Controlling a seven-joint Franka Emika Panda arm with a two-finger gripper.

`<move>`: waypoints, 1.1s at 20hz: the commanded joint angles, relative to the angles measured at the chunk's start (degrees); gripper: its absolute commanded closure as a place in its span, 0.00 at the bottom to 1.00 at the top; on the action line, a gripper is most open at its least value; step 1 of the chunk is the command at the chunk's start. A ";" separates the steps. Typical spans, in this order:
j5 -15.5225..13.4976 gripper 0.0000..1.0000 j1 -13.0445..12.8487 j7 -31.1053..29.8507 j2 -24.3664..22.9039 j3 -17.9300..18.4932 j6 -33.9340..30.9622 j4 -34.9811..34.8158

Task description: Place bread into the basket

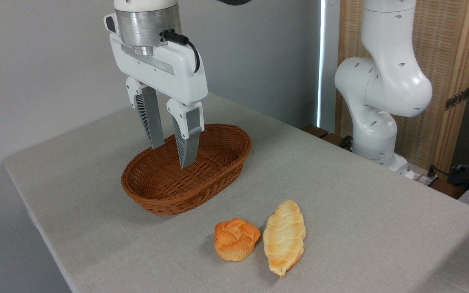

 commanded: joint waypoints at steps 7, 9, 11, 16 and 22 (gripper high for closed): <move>-0.89 0.00 0.20 -0.06 -0.48 -0.31 -0.49 0.05; -0.80 0.00 0.20 -0.06 -0.47 -0.31 -0.41 0.05; -0.80 0.00 0.20 -0.06 -0.48 -0.31 -0.50 0.05; -0.80 0.00 0.20 -0.06 -0.48 -0.31 -0.50 0.05; -0.80 0.00 0.12 0.20 -0.48 -0.31 -1.20 0.05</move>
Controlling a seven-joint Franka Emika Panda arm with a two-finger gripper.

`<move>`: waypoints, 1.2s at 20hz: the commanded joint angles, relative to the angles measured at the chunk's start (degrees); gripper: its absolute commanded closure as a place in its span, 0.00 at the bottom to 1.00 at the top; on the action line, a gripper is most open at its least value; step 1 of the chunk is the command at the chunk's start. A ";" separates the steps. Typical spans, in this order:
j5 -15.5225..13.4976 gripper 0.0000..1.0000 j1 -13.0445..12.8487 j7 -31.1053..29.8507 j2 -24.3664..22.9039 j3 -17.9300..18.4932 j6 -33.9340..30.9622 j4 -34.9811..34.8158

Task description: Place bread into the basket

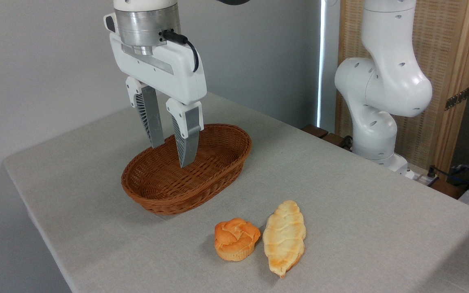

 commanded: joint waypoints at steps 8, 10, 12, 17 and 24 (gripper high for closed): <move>-0.80 0.00 0.14 0.20 -0.54 -0.03 -1.05 0.05; -0.80 0.00 0.14 0.20 -0.54 -0.03 -1.05 0.05; -0.80 0.00 0.14 0.20 -0.54 -0.03 -1.31 0.05; -0.80 0.00 0.14 0.29 -0.63 -0.03 -2.36 0.05; -0.80 0.00 0.05 0.29 -0.54 -0.21 -2.28 0.05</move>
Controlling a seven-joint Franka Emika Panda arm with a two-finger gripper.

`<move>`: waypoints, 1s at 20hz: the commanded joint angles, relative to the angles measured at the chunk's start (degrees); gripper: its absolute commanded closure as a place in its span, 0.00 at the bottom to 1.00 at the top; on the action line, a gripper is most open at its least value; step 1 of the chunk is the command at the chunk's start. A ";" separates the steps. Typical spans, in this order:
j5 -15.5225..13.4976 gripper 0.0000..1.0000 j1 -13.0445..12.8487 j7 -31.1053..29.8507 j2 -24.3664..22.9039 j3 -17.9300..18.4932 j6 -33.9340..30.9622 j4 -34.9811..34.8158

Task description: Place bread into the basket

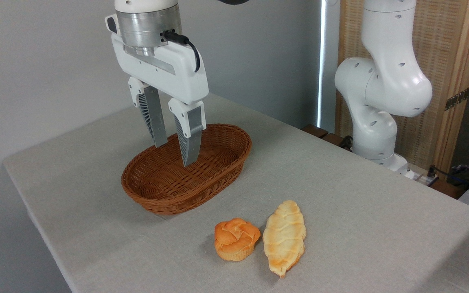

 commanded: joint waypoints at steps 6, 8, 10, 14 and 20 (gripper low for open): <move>-0.27 0.00 -0.01 2.04 -0.49 -0.06 0.40 -0.39; -0.27 0.00 0.08 2.13 -0.66 0.03 1.63 -0.92; -0.27 0.00 0.08 2.39 -1.80 0.03 3.38 -3.02; 1.05 0.00 0.25 9.22 -4.62 0.81 8.58 -8.21; 2.89 0.00 0.69 23.38 -4.53 3.10 8.32 -10.14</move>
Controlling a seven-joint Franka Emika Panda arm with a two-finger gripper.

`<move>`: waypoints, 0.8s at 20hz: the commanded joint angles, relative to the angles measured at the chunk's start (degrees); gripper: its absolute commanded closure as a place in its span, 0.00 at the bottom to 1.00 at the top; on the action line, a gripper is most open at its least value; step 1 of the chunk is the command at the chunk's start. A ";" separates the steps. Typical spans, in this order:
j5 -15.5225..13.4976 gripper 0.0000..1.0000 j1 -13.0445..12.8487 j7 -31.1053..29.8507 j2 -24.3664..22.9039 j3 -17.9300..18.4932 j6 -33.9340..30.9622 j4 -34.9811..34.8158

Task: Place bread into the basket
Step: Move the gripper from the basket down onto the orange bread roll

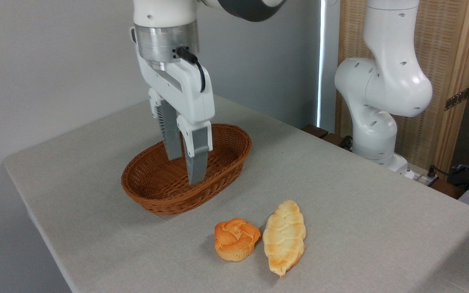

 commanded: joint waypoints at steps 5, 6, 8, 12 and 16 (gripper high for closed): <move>6.51 0.00 0.03 16.26 -1.15 1.90 1.23 -6.59; 8.18 0.00 -0.06 16.96 -1.32 1.73 1.23 -7.82; 9.34 0.00 -0.06 18.89 -1.06 1.64 1.40 -9.15; 9.34 0.00 -0.15 18.99 -0.62 1.55 2.81 -11.17; 9.51 0.00 -0.23 18.99 1.30 1.46 3.77 -11.26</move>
